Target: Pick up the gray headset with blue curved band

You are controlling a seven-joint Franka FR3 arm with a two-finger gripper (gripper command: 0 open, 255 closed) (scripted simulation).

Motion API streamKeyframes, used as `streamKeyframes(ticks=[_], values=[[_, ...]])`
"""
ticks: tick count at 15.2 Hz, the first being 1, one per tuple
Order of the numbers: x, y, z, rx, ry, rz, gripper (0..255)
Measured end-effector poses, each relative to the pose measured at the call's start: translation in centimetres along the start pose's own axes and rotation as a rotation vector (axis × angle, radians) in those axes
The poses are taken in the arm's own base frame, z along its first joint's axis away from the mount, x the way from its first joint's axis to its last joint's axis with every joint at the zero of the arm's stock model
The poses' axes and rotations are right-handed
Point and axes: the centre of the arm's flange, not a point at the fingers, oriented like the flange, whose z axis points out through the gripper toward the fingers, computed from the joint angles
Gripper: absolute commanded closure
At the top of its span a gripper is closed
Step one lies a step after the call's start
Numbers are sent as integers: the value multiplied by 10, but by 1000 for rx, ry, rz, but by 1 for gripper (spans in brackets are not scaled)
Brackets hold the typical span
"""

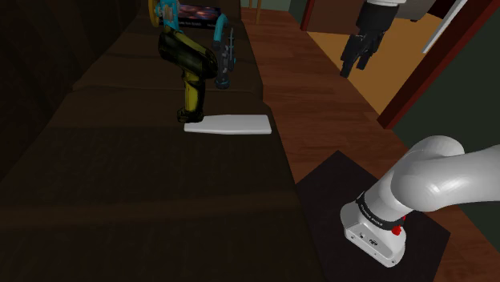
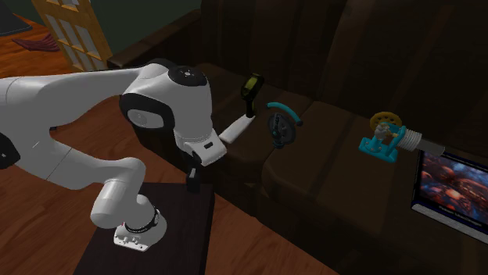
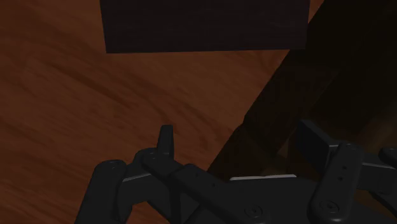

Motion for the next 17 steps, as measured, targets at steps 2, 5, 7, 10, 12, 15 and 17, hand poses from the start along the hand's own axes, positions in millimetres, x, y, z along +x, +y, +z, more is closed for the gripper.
streamKeyframes(ticks=[2,5,7,10,12,15,17], values=[[5,-2,-1,-1,2,-14,0],[32,-16,-9,-9,10,-88,0],[55,-31,-19,-15,16,-145,0],[85,-51,-30,-24,26,-233,0],[105,-64,-34,-31,32,-291,0],[134,-92,-42,-40,42,-379,0],[151,-112,-51,-46,48,-438,0]])
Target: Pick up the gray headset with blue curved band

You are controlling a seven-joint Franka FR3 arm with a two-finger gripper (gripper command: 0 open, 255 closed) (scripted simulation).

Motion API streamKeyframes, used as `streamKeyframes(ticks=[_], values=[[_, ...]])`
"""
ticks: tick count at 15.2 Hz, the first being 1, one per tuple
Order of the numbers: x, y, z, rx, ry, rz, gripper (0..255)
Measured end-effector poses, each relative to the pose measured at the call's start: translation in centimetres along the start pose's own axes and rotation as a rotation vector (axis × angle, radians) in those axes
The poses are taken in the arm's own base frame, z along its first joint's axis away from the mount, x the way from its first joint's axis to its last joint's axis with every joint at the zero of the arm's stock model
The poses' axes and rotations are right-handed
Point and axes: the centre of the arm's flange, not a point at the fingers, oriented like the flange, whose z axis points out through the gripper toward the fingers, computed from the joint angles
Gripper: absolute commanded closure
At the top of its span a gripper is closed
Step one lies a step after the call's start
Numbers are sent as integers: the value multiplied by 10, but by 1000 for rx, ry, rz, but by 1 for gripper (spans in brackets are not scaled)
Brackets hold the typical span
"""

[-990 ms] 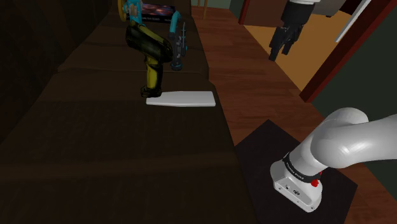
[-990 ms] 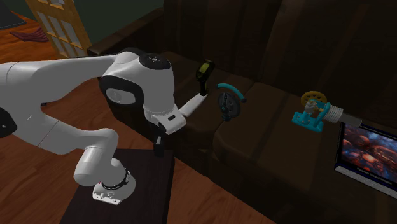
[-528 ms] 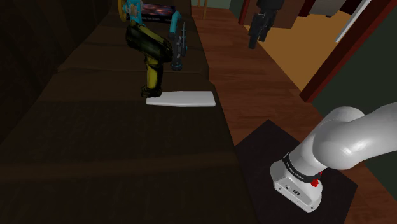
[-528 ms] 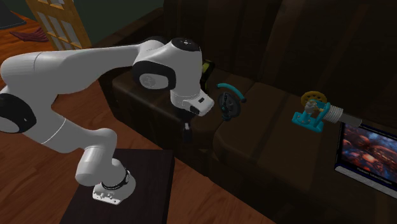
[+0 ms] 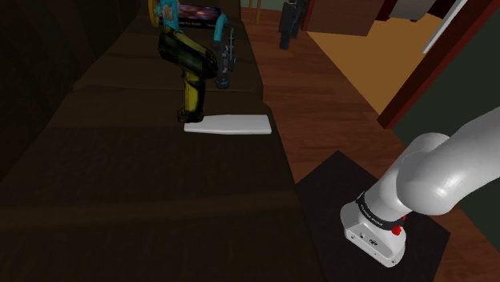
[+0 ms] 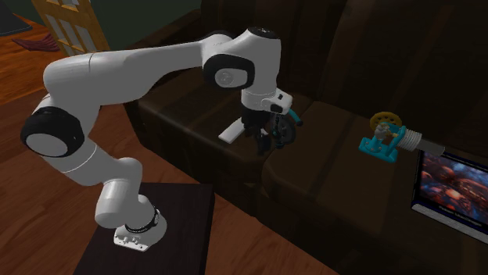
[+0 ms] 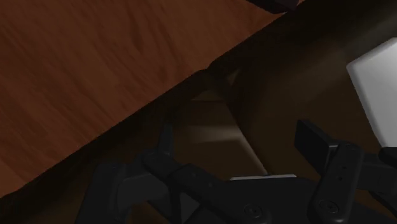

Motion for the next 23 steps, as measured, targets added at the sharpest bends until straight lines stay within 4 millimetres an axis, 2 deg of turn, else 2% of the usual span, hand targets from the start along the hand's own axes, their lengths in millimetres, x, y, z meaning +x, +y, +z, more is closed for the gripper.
streamKeyframes(ticks=[4,8,12,15,20,21,23], values=[[42,-22,-11,-13,13,-117,0],[82,-51,-28,-25,26,-235,0],[122,-79,-36,-37,38,-347,0],[127,-87,-28,-38,40,-367,0],[129,-87,-4,-39,41,-370,0],[129,-87,-2,-39,41,-370,255],[129,-87,-1,-38,41,-370,255]])
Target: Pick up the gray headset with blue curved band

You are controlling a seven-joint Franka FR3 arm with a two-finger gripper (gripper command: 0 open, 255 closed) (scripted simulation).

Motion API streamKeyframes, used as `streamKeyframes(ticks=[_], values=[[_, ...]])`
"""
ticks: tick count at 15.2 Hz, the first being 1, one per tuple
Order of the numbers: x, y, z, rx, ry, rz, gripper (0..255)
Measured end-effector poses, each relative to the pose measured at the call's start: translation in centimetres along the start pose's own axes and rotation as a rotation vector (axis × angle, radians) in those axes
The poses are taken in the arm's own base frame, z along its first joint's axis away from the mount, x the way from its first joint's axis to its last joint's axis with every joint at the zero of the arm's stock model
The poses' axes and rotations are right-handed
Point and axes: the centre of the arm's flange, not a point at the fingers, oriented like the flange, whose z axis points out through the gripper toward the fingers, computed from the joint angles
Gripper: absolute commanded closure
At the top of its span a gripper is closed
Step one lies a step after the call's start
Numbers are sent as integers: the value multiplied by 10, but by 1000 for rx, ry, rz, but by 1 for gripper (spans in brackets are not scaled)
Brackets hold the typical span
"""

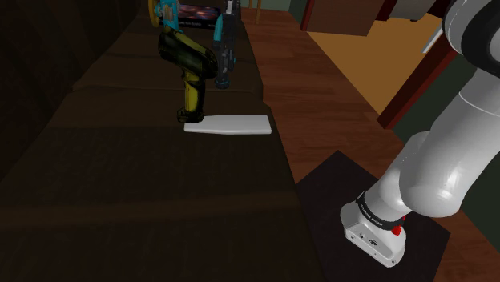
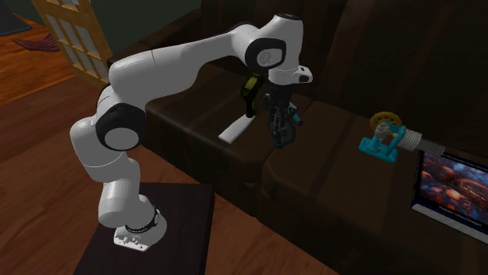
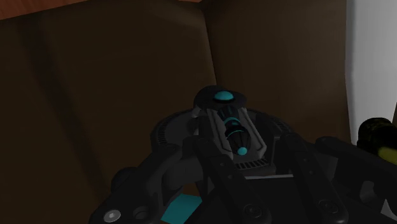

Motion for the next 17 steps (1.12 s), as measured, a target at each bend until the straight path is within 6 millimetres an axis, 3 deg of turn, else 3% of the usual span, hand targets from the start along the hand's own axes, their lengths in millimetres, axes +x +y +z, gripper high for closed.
streamKeyframes(ticks=[9,17], values=[[-1,0,-2,0,0,0,255],[-1,2,-41,0,0,0,255]])
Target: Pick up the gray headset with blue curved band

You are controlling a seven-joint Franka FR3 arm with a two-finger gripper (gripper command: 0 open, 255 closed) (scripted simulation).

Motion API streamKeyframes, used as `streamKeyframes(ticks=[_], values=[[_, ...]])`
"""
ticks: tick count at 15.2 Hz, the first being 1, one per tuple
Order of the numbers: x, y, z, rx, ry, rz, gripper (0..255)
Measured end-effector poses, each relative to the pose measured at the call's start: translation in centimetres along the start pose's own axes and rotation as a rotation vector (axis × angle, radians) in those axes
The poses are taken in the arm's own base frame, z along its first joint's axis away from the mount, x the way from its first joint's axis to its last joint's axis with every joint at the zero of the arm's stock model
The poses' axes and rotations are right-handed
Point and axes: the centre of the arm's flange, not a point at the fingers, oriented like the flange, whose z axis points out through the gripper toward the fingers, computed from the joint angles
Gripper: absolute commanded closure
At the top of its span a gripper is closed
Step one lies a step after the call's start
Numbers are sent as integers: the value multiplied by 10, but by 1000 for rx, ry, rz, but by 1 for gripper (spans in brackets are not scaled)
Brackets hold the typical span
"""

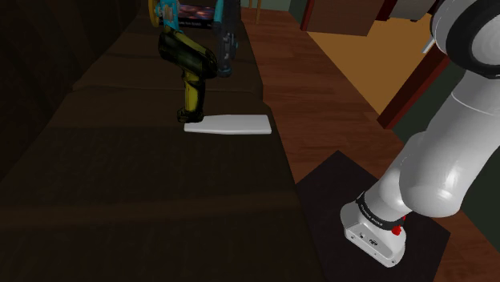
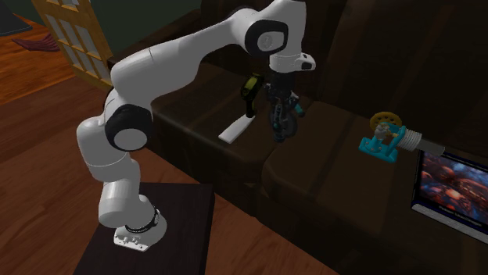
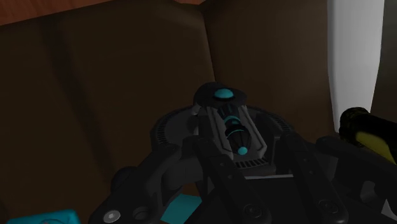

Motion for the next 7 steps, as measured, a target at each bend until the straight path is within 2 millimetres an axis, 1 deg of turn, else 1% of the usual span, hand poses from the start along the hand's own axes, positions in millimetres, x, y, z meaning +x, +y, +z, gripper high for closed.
streamKeyframes(ticks=[6,7], values=[[1,1,-33,0,0,0,255],[0,2,-36,0,0,0,255]])
